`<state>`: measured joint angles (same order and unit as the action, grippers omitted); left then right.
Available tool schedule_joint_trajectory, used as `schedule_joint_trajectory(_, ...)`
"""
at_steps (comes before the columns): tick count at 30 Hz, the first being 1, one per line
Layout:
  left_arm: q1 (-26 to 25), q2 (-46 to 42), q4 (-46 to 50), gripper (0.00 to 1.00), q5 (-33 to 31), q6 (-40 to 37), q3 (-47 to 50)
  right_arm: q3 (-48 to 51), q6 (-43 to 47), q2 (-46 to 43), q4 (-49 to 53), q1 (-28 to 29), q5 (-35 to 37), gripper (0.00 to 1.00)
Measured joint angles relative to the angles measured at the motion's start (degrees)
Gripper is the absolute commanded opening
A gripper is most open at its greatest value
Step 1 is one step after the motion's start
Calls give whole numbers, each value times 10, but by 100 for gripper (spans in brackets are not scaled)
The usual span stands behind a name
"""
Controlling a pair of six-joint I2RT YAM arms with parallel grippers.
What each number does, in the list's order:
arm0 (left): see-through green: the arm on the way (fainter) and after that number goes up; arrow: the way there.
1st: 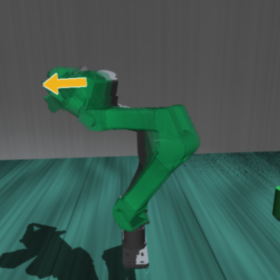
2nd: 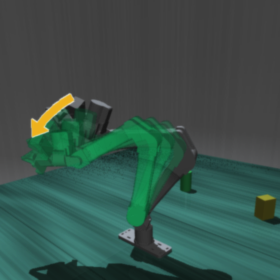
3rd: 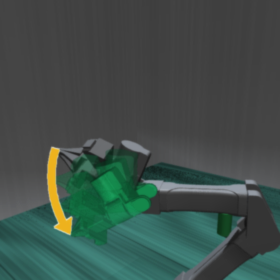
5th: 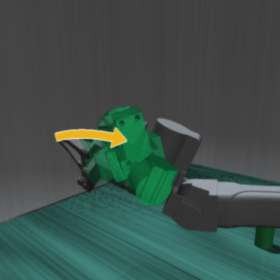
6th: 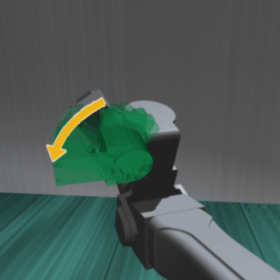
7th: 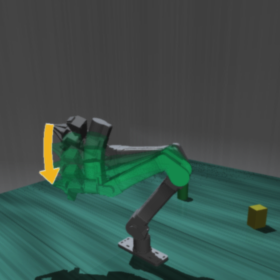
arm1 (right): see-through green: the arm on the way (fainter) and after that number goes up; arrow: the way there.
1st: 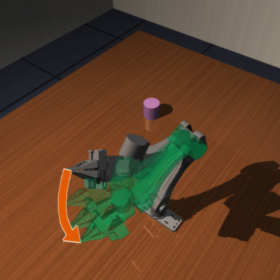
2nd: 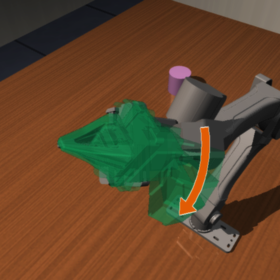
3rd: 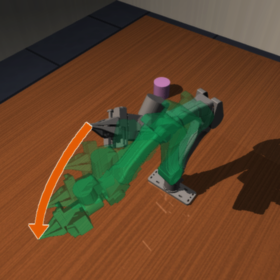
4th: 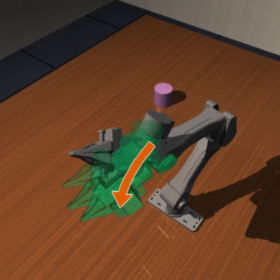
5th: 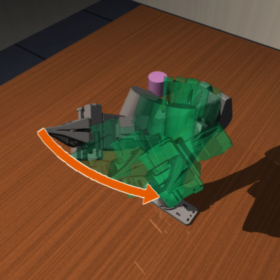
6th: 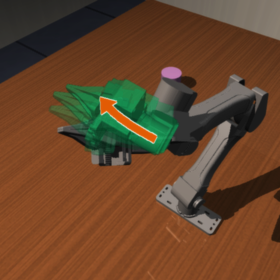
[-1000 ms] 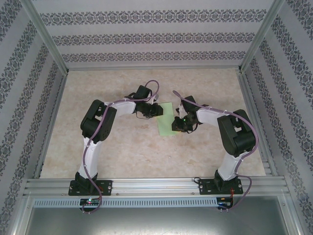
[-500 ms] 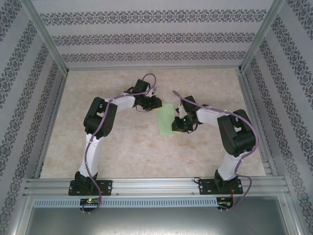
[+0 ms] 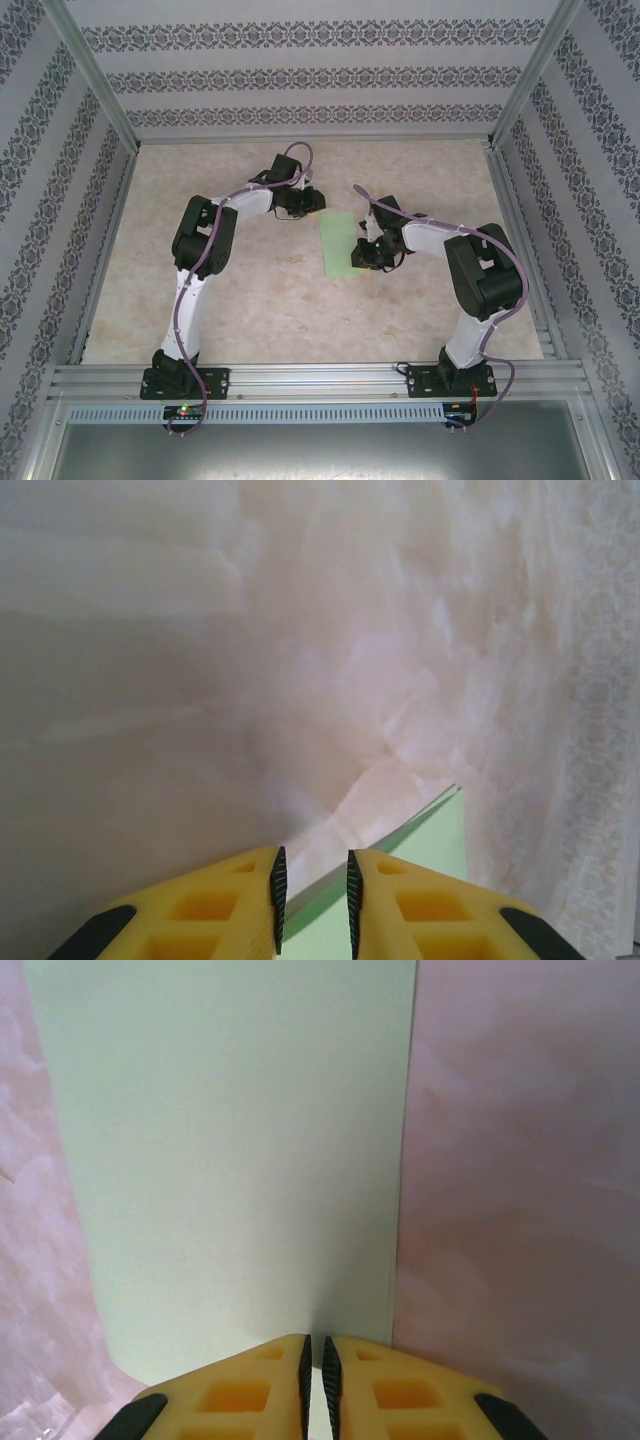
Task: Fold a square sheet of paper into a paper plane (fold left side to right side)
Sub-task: First fold the square sheet of paper in half at the center of the table, then hold the square sheet of paper at the center of the table.
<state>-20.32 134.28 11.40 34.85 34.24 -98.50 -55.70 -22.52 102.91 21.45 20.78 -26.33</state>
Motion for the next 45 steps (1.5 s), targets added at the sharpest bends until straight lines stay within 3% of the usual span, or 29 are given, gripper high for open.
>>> schedule_joint_trajectory(8,8,-108,-26,28,-10,-10,140,0,-7,0,-2,0,-1,17)
schedule_joint_trajectory(14,-21,-172,-105,28,20,9,238,1,-13,0,-4,0,-4,17)
schedule_joint_trajectory(21,-67,-139,-134,28,39,23,238,11,-24,-6,-29,-8,-25,18)
schedule_joint_trajectory(32,-71,-115,-134,27,35,22,224,-77,-31,3,-38,-29,-35,19)
schedule_joint_trajectory(38,-71,-115,-134,27,35,22,224,-173,-43,84,-63,-32,-36,19)
schedule_joint_trajectory(45,-71,-115,-134,28,35,22,224,-217,-48,175,-65,-32,-38,19)
